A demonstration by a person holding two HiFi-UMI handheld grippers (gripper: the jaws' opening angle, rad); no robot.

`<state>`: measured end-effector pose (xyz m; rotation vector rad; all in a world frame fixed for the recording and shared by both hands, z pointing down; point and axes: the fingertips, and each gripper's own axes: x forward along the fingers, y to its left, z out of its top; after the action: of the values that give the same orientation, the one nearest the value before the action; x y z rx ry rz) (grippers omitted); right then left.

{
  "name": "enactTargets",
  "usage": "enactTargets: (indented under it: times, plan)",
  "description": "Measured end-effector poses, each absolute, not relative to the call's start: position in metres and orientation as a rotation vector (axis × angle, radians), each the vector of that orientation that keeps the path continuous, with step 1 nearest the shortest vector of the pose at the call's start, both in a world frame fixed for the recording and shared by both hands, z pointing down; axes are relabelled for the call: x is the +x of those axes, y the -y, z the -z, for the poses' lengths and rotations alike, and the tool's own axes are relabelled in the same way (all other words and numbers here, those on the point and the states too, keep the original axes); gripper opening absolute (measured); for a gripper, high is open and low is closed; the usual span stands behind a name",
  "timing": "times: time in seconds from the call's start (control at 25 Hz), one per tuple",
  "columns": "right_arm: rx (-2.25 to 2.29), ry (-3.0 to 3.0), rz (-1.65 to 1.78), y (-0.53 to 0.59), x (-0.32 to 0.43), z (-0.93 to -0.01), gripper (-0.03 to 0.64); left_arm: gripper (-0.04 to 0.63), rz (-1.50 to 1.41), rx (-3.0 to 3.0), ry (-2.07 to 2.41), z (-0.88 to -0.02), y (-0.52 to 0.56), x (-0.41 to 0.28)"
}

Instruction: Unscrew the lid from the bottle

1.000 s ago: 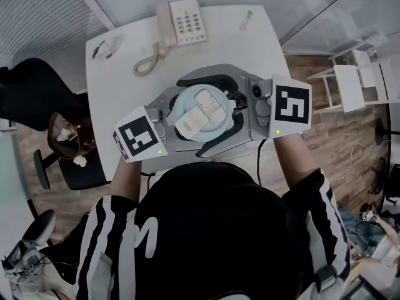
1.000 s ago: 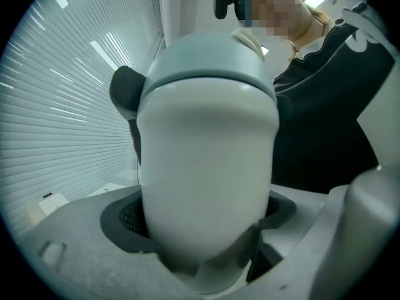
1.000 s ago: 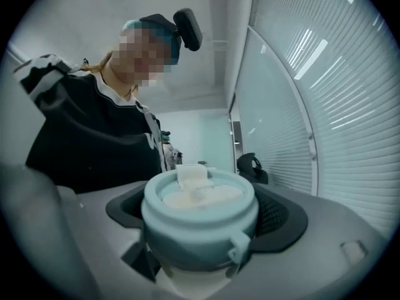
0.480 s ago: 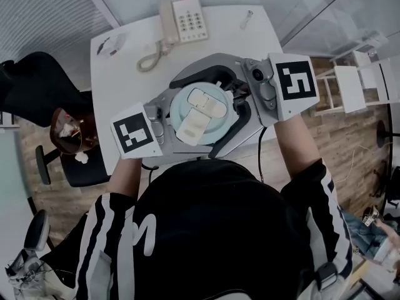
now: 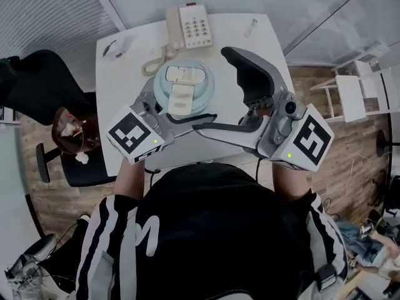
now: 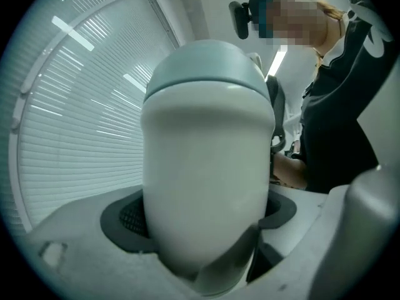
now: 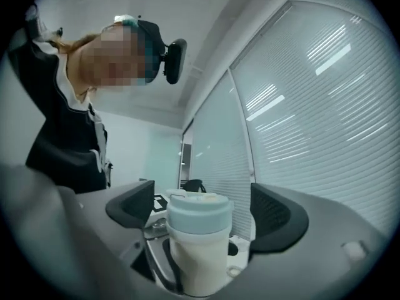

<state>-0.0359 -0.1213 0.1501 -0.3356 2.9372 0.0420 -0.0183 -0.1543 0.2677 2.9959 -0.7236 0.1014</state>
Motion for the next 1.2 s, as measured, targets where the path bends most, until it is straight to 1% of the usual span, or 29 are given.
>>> enactTargets:
  times: [0.12, 0.28, 0.56, 0.6, 0.64, 0.72, 0.92, 1.2]
  plan:
    - [-0.512, -2.939, -0.063, 0.127, -0.046, -0.153, 0.471, 0.453, -0.09, 2.962, 0.853, -0.268, 0.17, -0.025]
    - [-0.693, -2.944, -0.079, 0.142, -0.059, -0.166, 0.449, 0.451, -0.088, 2.931, 0.986, -0.272, 0.184, -0.03]
    - [-0.801, -2.954, -0.055, 0.162, -0.075, -0.182, 0.449, 0.451, -0.11, 2.907, 1.132, -0.271, 0.198, -0.033]
    - [-0.812, -2.953, -0.064, 0.164, -0.076, -0.182, 0.448, 0.451, -0.119, 2.905, 1.145, -0.272, 0.199, -0.033]
    - [-0.822, -2.952, -0.075, 0.165, -0.076, -0.183, 0.43, 0.451, -0.121, 2.902, 1.151, -0.273, 0.199, -0.032]
    - [-0.82, -2.959, -0.093, 0.164, -0.077, -0.184, 0.43, 0.451, -0.119, 2.898, 1.142, -0.275, 0.198, -0.031]
    - [-0.625, -2.987, -0.029, 0.149, -0.079, -0.179, 0.431, 0.451, -0.121, 2.948, 0.997, -0.274, 0.183, -0.026]
    - [-0.09, -3.051, 0.017, 0.114, -0.06, -0.171, 0.433, 0.451, -0.143, 3.047, 0.592, -0.265, 0.142, 0.002]
